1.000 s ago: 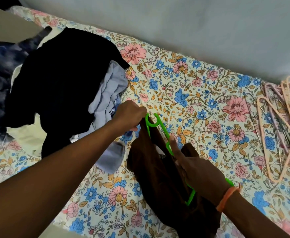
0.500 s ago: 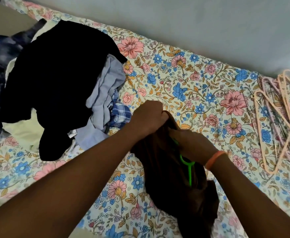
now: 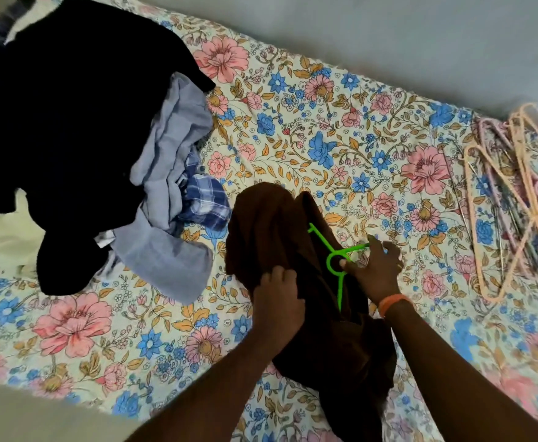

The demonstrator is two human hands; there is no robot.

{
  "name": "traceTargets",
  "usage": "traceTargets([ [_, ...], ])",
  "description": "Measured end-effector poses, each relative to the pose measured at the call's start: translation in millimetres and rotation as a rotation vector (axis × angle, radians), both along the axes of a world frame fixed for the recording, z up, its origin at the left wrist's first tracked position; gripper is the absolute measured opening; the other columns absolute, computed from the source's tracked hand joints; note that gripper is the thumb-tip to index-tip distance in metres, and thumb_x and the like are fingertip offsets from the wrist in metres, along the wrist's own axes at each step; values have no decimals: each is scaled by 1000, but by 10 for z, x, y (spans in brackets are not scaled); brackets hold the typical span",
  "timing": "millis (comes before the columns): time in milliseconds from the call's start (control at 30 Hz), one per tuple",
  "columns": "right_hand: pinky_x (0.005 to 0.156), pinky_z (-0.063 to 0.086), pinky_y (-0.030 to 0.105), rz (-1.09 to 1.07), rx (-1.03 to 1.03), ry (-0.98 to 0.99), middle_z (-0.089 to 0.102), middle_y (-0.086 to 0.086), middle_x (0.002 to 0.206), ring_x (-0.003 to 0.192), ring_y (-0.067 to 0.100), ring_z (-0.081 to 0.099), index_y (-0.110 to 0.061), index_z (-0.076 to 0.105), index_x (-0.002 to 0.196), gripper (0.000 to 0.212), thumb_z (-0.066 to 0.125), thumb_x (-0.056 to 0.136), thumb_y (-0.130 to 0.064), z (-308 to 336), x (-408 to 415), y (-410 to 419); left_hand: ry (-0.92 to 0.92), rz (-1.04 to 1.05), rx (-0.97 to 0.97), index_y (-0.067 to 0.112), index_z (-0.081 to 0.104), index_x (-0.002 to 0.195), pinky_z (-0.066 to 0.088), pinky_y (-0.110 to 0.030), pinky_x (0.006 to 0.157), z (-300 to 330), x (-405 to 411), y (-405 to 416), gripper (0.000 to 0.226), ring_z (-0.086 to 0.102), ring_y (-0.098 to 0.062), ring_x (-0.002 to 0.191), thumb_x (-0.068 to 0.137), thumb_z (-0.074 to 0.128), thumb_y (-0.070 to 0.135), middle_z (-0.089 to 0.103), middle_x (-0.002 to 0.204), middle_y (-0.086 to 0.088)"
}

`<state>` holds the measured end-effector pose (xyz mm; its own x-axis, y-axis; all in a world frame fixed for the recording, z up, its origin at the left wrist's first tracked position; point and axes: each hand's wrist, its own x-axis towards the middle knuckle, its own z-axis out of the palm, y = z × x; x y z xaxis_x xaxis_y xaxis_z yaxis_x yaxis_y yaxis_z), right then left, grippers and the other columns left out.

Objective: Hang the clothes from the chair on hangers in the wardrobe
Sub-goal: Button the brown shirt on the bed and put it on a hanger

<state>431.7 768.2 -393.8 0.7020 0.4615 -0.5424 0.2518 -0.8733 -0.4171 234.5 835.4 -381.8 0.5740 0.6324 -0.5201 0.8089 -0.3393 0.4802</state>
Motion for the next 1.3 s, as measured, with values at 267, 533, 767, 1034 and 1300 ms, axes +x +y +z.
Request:
traceTargets([
  [267,54,56,28,-486,367,304,67,14,88,62,22,66,-9,56,109,15,54,96,-2,-54,-49,64,20,1,-32,18,51,122,36,-44,96,-213,333,-124,30,51,-27,117,94,53,28,58,121,-3],
  [533,50,55,25,-611,432,337,59,12,72,55,19,56,0,60,103,14,46,100,4,226,302,377,-176,6,7,15,57,106,50,-32,75,25,-121,-28,16,57,-15,77,95,48,21,58,82,3],
  [767,60,53,28,-530,474,349,66,4,77,67,15,65,-7,63,107,13,52,101,-10,435,515,694,-156,-115,109,21,52,88,42,-29,59,34,-569,-52,5,43,-12,62,85,51,23,41,71,11],
  [1034,69,55,36,-466,444,285,71,5,79,73,15,66,-13,67,97,10,57,99,-11,281,411,408,217,-358,89,21,38,136,38,-38,96,-109,-783,-93,38,49,-23,115,100,38,33,49,131,-3],
  [1300,91,48,41,-304,297,-149,67,16,103,98,31,63,-8,66,101,12,59,94,-14,190,501,490,73,-130,-136,21,51,123,48,-36,90,-277,-572,-94,54,56,-19,107,82,64,54,56,115,1],
])
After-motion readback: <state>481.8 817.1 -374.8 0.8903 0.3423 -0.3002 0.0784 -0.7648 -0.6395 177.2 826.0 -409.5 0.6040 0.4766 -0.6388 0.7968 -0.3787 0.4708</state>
